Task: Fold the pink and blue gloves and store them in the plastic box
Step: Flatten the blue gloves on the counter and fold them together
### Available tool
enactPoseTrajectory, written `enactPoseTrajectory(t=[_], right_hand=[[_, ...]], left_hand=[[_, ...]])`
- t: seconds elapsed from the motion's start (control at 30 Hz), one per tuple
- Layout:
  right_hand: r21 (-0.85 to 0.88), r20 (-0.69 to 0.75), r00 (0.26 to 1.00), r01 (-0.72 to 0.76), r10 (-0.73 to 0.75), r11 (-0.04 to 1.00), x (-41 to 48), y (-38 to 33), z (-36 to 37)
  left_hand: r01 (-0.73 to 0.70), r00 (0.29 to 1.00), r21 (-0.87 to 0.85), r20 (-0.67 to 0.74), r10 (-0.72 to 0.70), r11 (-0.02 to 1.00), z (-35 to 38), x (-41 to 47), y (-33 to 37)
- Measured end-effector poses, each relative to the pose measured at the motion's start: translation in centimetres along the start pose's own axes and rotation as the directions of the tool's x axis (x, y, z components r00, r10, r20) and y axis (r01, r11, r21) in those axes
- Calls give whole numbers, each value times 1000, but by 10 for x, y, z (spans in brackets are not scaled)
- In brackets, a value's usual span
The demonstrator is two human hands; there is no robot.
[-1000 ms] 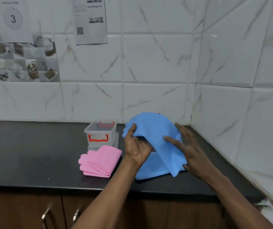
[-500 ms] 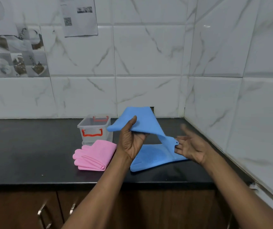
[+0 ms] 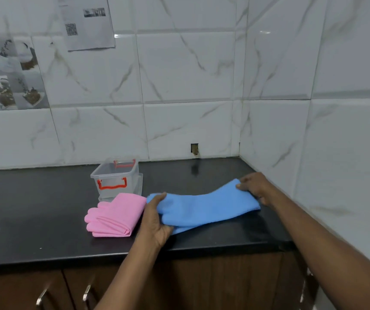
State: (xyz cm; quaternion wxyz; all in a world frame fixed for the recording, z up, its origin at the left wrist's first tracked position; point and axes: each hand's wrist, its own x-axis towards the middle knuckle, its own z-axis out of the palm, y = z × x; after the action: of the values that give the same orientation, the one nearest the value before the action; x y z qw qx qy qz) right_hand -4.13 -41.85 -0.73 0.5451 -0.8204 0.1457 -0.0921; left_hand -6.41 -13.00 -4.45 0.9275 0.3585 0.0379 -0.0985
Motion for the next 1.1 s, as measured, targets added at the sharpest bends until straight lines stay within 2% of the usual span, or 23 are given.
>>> enactPoseTrajectory(t=[0.1,0.2,0.3,0.43,0.53,0.6,0.73,0.8,0.97,1.1], right_hand=[[-290,-106,990,55,-89,955,2,26,17],[-353,-176,978,45,-114,935,0,30,21],[-290,-217,975,-14,-51,957,-1,36,21],[-223,-217,976,-24,-25,975,0,44,19],[-213,-161,986,9,-45,977,5,36,13],[-220,-166,978,86,-124,972,10,25,9],[-188,-217,955,164,-204,968,21,2,5],[-186,-214,958,151,-190,971,26,4,7],[-194,-223,972,25,-68,981,23,39,12],[-139,-220,972,54,-84,989,22,50,8]], left_hand=[[23,976,177,-216,16,984,-4,13,-10],[-37,949,220,-297,103,975,4,22,-10],[-7,956,226,-285,73,974,5,28,1],[54,971,269,-240,13,962,3,31,10],[50,991,267,-130,-16,962,6,28,20],[32,997,280,-76,-11,960,7,27,29],[-1,973,477,-203,112,879,13,25,43],[-22,951,550,-245,187,835,15,29,47],[105,940,694,-304,158,712,-5,36,36],[100,929,745,-308,207,660,-13,39,36]])
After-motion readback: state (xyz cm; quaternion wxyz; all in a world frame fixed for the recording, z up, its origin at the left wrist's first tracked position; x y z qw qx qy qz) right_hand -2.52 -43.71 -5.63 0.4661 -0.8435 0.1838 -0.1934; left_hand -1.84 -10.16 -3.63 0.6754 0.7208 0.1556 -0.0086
